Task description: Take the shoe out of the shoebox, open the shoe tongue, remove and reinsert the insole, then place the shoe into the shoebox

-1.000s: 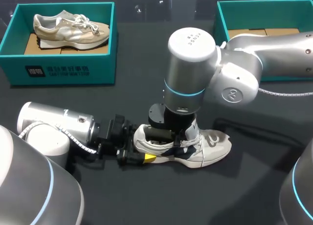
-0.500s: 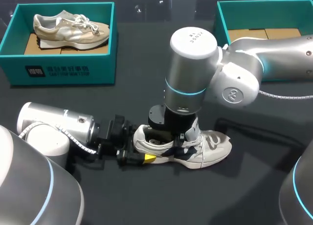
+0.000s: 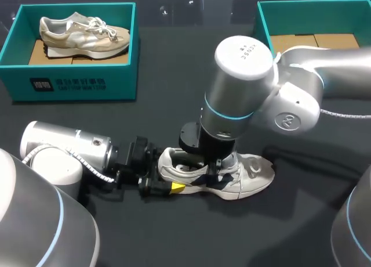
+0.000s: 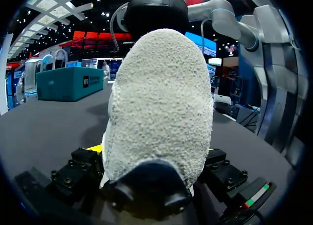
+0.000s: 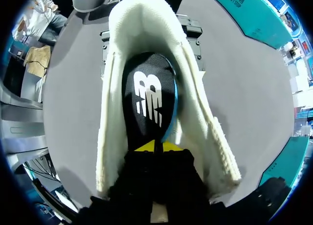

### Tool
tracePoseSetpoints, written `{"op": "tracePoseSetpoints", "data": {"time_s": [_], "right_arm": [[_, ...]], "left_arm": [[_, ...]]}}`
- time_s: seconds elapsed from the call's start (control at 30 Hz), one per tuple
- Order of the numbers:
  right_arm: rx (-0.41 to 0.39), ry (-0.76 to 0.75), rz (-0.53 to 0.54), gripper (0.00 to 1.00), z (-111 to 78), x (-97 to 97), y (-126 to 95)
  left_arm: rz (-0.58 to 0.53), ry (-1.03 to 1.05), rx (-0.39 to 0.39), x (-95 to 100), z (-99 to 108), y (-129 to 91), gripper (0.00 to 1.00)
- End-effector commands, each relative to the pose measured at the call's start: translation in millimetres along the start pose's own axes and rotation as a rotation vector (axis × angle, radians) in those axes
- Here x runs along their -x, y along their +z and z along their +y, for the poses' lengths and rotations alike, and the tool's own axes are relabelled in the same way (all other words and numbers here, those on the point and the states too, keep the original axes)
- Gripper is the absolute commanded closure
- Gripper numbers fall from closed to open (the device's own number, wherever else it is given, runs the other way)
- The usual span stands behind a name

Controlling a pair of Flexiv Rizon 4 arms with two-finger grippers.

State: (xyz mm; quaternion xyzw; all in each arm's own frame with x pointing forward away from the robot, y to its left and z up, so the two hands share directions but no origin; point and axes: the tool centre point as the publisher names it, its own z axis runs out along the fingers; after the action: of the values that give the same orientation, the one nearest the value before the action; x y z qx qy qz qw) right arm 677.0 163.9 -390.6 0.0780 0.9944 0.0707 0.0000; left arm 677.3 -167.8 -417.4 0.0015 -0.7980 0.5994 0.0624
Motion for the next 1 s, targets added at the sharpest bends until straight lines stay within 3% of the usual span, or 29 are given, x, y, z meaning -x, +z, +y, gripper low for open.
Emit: {"op": "tracePoseSetpoints", "data": {"time_s": [0.03, 0.3, 0.63, 1.0], "right_arm": [[0.084, -0.011, -0.013, 1.00, -14.4, -2.2, -17], [0.185, -0.038, -0.022, 1.00, -18.1, 3.4, -25], [0.164, -0.019, 0.013, 1.00, -34.5, 6.8, -18], [0.251, -0.069, -0.037, 1.00, -31.0, 9.2, -33]], "left_arm": [[-0.001, -0.001, 0.001, 1.2, 0, 3, 1.00], [-0.001, -0.001, 0.001, 1.2, 0, 3, 1.00], [-0.001, -0.001, 0.001, 1.2, 0, 3, 1.00], [-0.001, -0.001, 0.001, 1.2, 0, 3, 1.00]]}}
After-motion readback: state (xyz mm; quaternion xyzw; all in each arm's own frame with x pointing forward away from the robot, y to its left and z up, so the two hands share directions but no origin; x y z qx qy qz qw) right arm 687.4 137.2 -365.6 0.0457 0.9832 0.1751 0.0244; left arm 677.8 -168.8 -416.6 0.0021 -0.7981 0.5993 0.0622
